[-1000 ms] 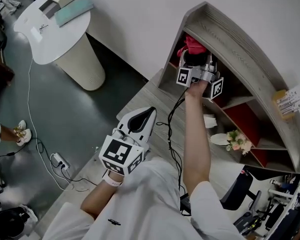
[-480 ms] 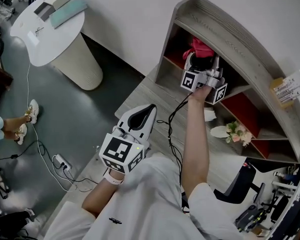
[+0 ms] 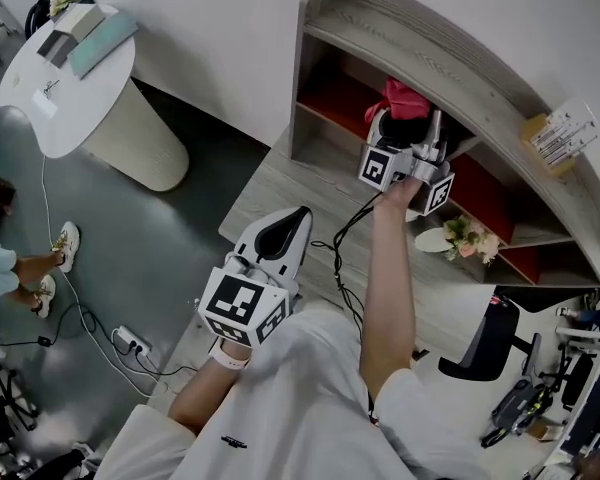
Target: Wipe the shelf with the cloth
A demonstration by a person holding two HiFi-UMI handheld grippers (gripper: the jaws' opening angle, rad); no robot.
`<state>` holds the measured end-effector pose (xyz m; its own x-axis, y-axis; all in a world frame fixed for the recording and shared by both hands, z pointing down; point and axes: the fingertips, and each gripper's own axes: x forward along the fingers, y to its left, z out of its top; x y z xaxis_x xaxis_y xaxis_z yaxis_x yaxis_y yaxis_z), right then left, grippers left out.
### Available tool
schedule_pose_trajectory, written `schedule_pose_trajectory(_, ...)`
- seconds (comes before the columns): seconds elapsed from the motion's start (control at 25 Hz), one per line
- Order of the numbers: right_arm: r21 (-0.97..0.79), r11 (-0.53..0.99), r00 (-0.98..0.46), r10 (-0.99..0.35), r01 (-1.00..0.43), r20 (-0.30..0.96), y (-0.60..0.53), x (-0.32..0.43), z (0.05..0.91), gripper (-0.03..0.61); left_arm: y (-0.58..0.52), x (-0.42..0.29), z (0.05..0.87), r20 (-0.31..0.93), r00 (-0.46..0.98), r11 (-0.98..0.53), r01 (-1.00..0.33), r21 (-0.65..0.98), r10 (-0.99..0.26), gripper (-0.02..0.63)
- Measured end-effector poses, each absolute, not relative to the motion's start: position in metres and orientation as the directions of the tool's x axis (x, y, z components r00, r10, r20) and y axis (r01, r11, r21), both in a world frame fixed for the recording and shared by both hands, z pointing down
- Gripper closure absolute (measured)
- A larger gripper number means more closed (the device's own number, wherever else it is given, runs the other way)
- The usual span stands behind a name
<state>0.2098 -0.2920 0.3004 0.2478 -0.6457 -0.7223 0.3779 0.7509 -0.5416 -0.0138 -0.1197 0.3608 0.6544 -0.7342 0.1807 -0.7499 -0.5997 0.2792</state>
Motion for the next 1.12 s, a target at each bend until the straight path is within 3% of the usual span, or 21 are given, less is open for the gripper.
schedule_pose_trajectory(0.52, -0.456, 0.835, 0.395, -0.548, 0.309, -0.737, -0.243, 0.247, 0.309, 0.540, -0.124, -0.010, 0.361, 0.172, 0.683, -0.626, -0.724, 0.291, -0.710, 0.607)
schedule_pose_trajectory(0.88, -0.588, 0.785, 0.277, -0.619, 0.196, -0.735, -0.237, 0.234, 0.306, 0.540, -0.125, -0.017, 0.360, 0.164, 0.678, -0.620, -0.727, 0.296, -0.717, 0.607)
schedule_pose_trajectory(1.12, -0.791, 0.611, 0.164, -0.785, 0.041, -0.598, -0.251, 0.235, 0.341, 0.540, -0.125, -0.007, 0.362, 0.170, 0.683, -0.623, -0.723, 0.299, -0.711, 0.608)
